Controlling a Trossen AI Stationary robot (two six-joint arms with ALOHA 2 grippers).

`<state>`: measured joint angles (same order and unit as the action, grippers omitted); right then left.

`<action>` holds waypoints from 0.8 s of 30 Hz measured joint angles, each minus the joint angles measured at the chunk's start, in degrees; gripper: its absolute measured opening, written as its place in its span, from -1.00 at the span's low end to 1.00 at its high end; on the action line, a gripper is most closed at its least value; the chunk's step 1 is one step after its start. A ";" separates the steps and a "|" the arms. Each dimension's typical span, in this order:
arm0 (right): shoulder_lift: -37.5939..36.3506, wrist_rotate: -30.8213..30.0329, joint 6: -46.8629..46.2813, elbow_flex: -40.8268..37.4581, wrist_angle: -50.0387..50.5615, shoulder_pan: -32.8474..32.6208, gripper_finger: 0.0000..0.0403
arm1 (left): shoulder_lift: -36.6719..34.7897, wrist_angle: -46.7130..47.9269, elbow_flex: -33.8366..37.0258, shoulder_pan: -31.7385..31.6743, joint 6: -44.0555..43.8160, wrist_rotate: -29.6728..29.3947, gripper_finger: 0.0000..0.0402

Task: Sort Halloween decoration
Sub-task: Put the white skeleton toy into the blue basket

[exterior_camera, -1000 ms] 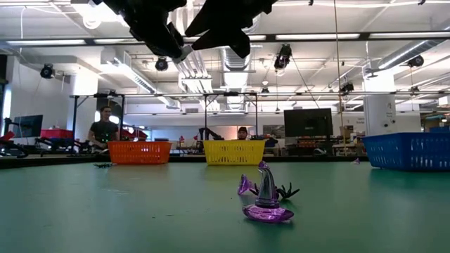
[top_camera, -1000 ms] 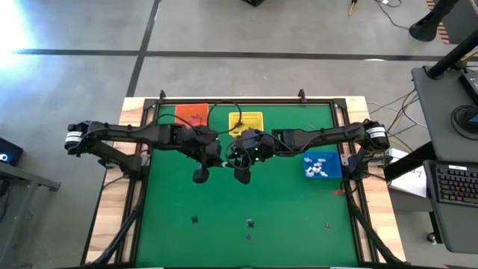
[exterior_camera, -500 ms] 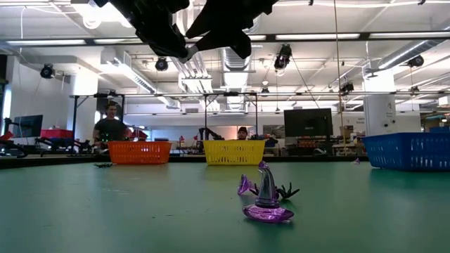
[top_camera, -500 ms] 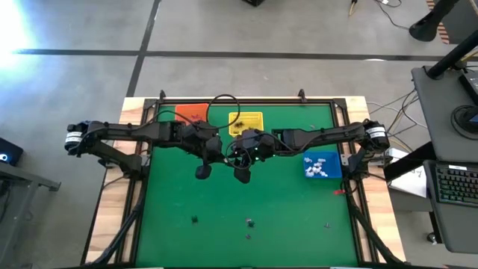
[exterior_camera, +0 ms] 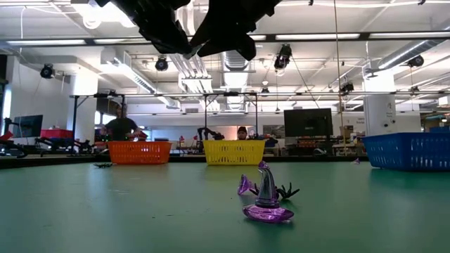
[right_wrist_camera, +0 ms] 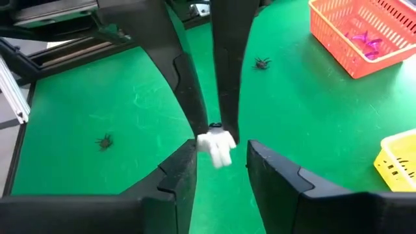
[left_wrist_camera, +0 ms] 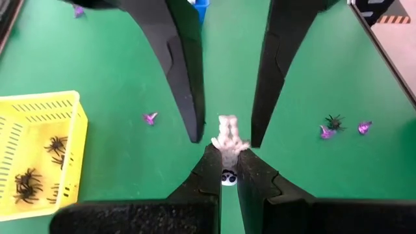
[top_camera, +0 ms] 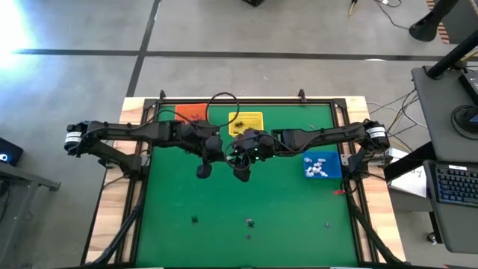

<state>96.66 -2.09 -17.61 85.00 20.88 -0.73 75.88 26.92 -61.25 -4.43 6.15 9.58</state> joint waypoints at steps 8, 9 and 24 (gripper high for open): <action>0.00 -0.98 0.17 -0.03 -0.18 -0.04 -0.65 | -0.02 -0.16 0.00 -0.02 0.00 -0.28 -1.00; 0.00 -0.98 0.17 -0.04 -0.17 -0.04 -0.70 | -0.02 -0.10 0.00 -0.02 0.00 -0.28 -1.00; 0.00 -2.31 -2.13 -0.10 -0.11 -0.11 -0.95 | 0.00 0.01 0.00 -0.02 0.00 -0.37 -0.99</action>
<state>96.66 -4.40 -19.74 84.90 20.78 -0.84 75.88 26.93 -61.25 -4.45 6.15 9.21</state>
